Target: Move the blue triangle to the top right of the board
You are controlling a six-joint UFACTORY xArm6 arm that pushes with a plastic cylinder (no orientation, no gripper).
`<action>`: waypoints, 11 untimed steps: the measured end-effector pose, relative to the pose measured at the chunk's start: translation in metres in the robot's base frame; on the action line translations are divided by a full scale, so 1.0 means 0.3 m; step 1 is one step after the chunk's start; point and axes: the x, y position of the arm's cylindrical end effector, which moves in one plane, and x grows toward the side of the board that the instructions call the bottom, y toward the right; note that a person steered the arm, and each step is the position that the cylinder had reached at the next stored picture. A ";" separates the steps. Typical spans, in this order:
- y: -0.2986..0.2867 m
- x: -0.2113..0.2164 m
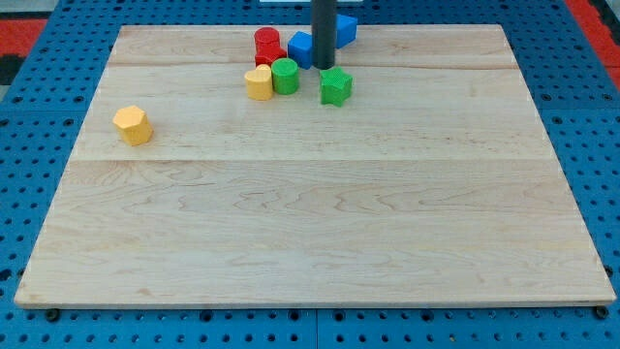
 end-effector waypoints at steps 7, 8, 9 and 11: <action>-0.064 -0.258; 0.115 -0.257; 0.131 -0.257; 0.224 -0.198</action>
